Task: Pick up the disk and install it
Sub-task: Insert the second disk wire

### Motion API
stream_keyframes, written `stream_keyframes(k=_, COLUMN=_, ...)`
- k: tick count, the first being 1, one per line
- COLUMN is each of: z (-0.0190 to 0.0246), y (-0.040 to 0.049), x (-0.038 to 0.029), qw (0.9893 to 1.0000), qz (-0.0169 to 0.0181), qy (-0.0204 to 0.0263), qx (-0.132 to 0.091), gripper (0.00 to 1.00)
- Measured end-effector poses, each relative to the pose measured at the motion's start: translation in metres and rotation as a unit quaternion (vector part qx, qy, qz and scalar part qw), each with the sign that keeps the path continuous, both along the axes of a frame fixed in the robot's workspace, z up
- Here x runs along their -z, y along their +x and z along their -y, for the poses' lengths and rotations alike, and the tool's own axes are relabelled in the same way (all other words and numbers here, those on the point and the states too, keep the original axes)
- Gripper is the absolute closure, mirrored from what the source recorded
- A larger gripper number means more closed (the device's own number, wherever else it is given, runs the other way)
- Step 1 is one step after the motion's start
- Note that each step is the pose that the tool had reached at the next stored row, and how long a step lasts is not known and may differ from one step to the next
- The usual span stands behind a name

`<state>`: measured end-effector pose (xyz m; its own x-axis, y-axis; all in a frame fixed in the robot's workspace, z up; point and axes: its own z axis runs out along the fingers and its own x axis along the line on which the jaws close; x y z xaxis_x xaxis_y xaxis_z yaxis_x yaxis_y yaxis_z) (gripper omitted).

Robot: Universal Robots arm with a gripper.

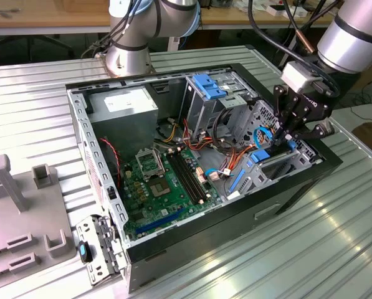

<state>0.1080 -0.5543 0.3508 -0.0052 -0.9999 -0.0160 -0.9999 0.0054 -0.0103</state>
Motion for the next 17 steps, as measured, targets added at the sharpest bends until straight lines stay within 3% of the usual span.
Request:
stream_keyframes(k=2, z=0.002, y=0.0005, x=0.0008, qw=1.0, qz=0.0, qy=0.0018, qx=0.0, gripper=0.84)
stream_keyframes(k=3, z=0.0045, y=0.0013, x=0.002, qw=1.0, qz=0.0, qy=0.0055, qx=0.0, gripper=0.84)
stream_keyframes(k=17, z=0.0046, y=0.0014, x=0.0075, qw=0.9999, qz=0.0, qy=0.015, qx=0.0, gripper=0.84)
